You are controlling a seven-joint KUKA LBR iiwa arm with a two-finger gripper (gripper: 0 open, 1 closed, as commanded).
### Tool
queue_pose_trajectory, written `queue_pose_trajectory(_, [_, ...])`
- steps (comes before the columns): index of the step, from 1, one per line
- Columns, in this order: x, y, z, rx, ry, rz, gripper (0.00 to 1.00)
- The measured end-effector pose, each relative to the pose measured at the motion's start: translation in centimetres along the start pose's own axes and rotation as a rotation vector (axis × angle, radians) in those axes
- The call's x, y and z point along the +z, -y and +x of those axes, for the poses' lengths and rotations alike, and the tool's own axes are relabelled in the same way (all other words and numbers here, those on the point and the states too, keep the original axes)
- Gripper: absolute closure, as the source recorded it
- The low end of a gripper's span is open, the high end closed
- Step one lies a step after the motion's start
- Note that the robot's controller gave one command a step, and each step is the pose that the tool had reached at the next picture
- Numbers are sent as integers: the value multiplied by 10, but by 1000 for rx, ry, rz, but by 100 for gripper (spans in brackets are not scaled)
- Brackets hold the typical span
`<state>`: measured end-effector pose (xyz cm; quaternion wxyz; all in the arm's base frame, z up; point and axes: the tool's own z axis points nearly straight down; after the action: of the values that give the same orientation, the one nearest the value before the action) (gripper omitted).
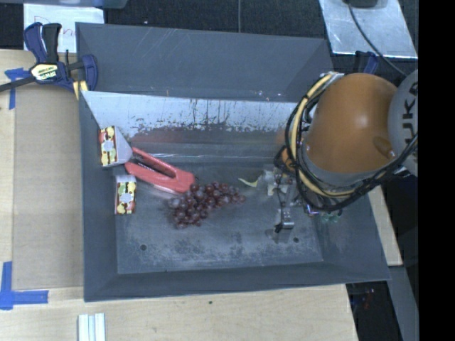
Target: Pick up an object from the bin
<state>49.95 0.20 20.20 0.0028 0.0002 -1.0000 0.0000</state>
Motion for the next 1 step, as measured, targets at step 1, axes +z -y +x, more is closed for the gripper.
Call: queue_pose_trajectory(1, [-5, 0, -2, 0, 9, 0, 0])
